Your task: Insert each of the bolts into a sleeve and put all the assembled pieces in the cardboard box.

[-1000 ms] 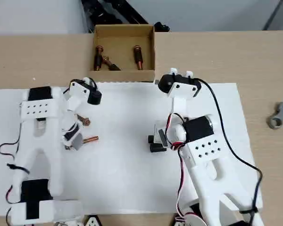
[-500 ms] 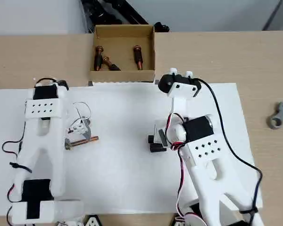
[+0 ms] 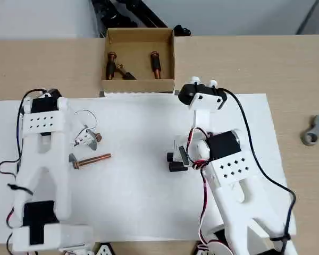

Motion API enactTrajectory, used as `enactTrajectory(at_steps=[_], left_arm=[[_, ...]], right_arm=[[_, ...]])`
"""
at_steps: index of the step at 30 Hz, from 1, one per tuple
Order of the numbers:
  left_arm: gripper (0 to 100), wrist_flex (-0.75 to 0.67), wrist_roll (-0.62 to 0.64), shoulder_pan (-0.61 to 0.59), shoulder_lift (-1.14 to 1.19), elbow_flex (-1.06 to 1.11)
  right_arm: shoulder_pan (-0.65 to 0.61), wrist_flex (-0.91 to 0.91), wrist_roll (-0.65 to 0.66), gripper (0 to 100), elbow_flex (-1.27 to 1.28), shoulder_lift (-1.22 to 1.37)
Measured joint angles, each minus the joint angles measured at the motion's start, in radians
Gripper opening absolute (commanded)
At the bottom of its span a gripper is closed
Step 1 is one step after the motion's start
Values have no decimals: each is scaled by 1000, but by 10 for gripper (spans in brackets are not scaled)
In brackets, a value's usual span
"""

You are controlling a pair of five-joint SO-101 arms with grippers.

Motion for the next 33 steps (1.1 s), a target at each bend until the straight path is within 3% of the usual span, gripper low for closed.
enactTrajectory(at_steps=[10,33], left_arm=[[193,11,0,-25,244,-89],[186,-109,-2,-40,402,-120]], right_arm=[[0,0,0,344,0,0],[0,0,0,344,0,0]])
